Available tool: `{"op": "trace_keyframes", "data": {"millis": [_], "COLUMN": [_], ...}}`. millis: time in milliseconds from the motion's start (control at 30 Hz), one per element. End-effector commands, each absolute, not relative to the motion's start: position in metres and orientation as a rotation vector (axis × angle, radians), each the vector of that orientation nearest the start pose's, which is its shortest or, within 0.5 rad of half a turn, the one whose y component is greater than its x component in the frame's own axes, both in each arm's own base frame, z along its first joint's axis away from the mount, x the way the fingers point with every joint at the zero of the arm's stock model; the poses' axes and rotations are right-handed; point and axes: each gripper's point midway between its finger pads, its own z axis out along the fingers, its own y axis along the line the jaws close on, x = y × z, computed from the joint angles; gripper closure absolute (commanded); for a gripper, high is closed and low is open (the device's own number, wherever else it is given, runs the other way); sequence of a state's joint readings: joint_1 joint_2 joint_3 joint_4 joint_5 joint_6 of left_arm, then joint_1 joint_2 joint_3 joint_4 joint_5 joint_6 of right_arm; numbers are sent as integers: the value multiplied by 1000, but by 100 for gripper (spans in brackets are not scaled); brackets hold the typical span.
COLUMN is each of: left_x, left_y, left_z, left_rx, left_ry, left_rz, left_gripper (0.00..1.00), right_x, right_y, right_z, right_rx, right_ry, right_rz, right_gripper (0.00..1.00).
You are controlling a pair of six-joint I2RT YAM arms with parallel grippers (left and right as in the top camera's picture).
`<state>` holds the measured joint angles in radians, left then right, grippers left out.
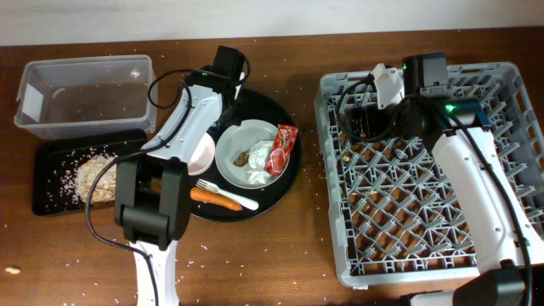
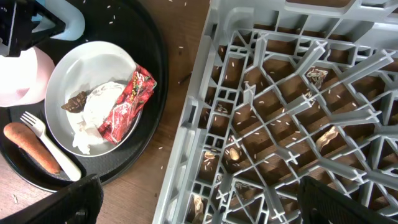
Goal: Sort waste into correct bins and load items into the dishwasher rack
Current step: 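Grasp the blue cup with the left gripper and lift it, then hand the blue cup from the left gripper to the right gripper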
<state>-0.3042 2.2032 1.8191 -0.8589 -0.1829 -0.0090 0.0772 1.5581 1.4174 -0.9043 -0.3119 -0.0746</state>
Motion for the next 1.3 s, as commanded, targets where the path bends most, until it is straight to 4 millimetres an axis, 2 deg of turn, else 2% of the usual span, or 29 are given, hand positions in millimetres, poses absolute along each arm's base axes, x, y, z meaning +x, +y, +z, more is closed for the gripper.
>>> {"op": "trace_keyframes", "data": {"millis": [0,33,133,200,267,333,367,433,467,500,533,567,667,767,833,933,1033,1133,1200,1267], "left_x": [493,493,496,497,497,490,487,477,472,469,460,455,437,433,425,408,406,405,405,403], "left_y": [-119,-119,-122,-134,-155,-184,-194,-212,-215,-215,-211,-205,-191,-197,-212,-245,-249,-249,-249,-252], "left_z": [56,57,74,104,140,185,204,250,262,272,300,320,369,371,373,373,373,373,373,373], "left_rx": [351,350,350,365,393,445,460,496,505,509,515,521,576,558,585,695,700,651,639,621], "left_ry": [2762,2759,2752,2749,2723,2666,2632,2511,2464,2423,2302,2200,1930,1944,1957,1943,1947,1991,2001,2023], "left_rz": [175,174,161,65,-108,-395,-523,-914,-1057,-1168,-1432,-1595,-1924,-1980,-2011,-2040,-2049,-2083,-2091,-2111], "left_gripper": [94,99,100,100,100,100,100,100,100,100,100,100,100,100,100,100,100,100,100,100], "right_x": [384,384,384,386,389,392,393,398,399,400,403,404,409,411,412,406,398,399,399,398], "right_y": [81,81,81,82,84,93,99,118,125,130,144,150,164,172,175,192,201,202,203,210], "right_z": [197,197,197,199,201,208,212,228,235,241,258,268,298,319,324,333,339,340,340,337], "right_rx": [-294,-294,-294,-281,-255,-272,-290,-348,-374,-396,-458,-486,-531,-583,-603,-670,-721,-724,-727,-745], "right_ry": [2573,2572,2572,2566,2554,2515,2488,2398,2357,2323,2226,2173,2025,1918,1887,1828,1788,1781,1778,1776], "right_rz": [398,398,399,403,422,496,542,676,727,765,859,906,1009,1055,1050,1071,1114,1110,1111,1121], "right_gripper": [1,1,1,1,1,1,1,1,1,1,1,1,1,1,1,1,0,0,9,10]}}
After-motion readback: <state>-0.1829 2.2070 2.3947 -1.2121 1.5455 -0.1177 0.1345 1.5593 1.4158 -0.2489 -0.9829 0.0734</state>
